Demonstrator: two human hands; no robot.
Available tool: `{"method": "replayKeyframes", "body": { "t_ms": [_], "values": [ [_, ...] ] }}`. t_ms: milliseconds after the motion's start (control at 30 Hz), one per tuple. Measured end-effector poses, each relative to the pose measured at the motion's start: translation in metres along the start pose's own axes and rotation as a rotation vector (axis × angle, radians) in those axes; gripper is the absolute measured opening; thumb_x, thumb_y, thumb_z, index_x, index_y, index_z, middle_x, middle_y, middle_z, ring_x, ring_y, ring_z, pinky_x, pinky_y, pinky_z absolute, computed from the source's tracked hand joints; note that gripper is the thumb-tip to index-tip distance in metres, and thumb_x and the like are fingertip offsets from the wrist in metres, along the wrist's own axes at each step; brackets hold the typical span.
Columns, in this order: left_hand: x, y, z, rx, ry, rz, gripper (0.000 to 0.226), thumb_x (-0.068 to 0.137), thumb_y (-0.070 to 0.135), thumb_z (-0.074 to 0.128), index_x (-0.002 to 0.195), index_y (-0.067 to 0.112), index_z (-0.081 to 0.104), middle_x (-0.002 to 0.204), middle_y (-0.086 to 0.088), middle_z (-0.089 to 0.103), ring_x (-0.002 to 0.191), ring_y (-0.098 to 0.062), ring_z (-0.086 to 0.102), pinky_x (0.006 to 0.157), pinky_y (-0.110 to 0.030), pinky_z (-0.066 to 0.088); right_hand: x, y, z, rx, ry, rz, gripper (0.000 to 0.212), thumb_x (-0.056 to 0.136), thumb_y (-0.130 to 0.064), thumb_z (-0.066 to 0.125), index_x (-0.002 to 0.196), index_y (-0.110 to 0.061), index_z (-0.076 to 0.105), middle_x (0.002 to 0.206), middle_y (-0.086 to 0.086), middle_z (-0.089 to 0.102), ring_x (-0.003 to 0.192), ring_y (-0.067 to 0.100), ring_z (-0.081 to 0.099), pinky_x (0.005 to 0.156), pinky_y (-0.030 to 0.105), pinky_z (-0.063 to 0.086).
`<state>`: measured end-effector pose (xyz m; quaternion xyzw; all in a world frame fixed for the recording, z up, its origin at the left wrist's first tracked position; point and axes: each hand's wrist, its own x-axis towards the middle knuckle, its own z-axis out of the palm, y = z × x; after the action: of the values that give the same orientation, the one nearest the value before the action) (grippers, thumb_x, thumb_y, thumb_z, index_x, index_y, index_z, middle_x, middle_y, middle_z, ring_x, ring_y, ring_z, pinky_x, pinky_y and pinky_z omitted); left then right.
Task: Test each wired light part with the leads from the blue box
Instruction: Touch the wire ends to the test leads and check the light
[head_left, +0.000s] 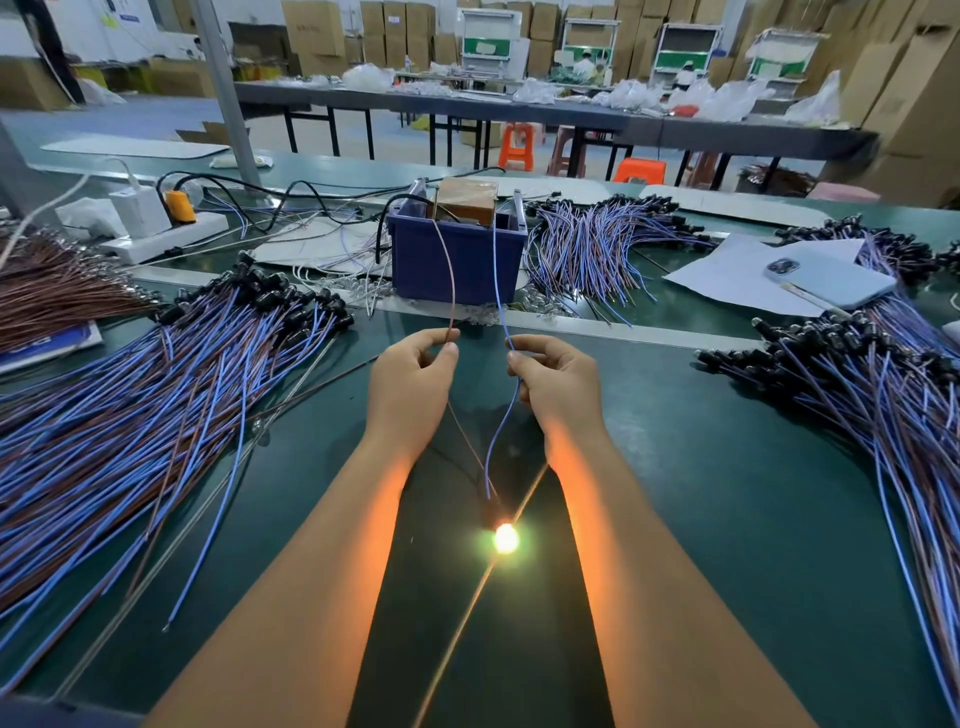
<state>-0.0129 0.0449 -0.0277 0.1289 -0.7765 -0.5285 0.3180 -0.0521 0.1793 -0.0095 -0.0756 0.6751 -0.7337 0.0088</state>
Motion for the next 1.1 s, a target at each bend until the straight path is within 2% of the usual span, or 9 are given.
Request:
{"method": "replayKeyframes", "body": {
  "t_ms": [100,267,500,767,933,1100],
  "values": [
    [0.0001,0.0002,-0.0001,0.006,-0.003,0.004,0.019,0.094,0.023,0.057,0.106,0.026,0.070,0.050,0.015,0.043,0.047,-0.003,0.038,0.050,-0.018,0.036,0.0001,0.0019,0.0008,-0.020,-0.013,-0.011,0.024,0.087,-0.002,0.063,0.080,-0.025,0.069,0.062,-0.006,0.061,0.046,-0.003,0.047,0.051,0.013,0.039],
    [0.0022,-0.0018,0.0009,-0.001,-0.001,0.012,0.016,0.093,0.021,0.057,0.100,0.031,0.069,0.054,0.012,0.041,0.049,-0.004,0.036,0.054,-0.025,0.035,-0.0005,0.0016,0.0008,-0.017,-0.023,-0.024,0.024,0.088,-0.001,0.062,0.081,-0.023,0.068,0.064,-0.003,0.059,0.045,-0.003,0.046,0.050,0.012,0.039],
    [0.0056,-0.0053,-0.0005,0.007,0.055,0.009,0.015,0.093,0.022,0.056,0.101,0.027,0.068,0.059,0.009,0.046,0.050,-0.008,0.039,0.053,-0.026,0.034,-0.0028,-0.0015,0.0005,-0.012,-0.035,-0.013,0.024,0.088,0.000,0.061,0.082,-0.022,0.068,0.064,0.001,0.057,0.045,0.003,0.041,0.047,0.014,0.038],
    [0.0053,-0.0064,-0.0015,0.008,0.079,-0.001,0.020,0.093,0.024,0.054,0.106,0.022,0.069,0.063,0.007,0.049,0.053,-0.008,0.041,0.054,-0.025,0.034,-0.0033,-0.0024,0.0012,-0.040,-0.018,0.000,0.023,0.088,-0.001,0.062,0.083,-0.023,0.069,0.063,-0.001,0.059,0.045,0.003,0.043,0.049,0.015,0.039],
    [0.0058,-0.0063,-0.0021,-0.017,0.067,0.003,0.015,0.092,0.024,0.054,0.099,0.027,0.067,0.058,0.011,0.047,0.053,-0.010,0.042,0.056,-0.029,0.036,-0.0038,-0.0024,0.0006,-0.045,-0.033,-0.003,0.024,0.089,-0.002,0.062,0.083,-0.024,0.068,0.064,-0.001,0.059,0.043,-0.001,0.044,0.048,0.013,0.040],
    [0.0055,-0.0060,-0.0016,-0.006,0.074,-0.001,0.013,0.092,0.025,0.055,0.097,0.032,0.065,0.060,0.011,0.052,0.057,-0.010,0.047,0.058,-0.028,0.038,-0.0035,-0.0030,0.0005,-0.040,-0.035,-0.008,0.024,0.089,-0.001,0.062,0.083,-0.023,0.068,0.064,-0.001,0.060,0.043,-0.004,0.046,0.047,0.012,0.039]
  ]
}}
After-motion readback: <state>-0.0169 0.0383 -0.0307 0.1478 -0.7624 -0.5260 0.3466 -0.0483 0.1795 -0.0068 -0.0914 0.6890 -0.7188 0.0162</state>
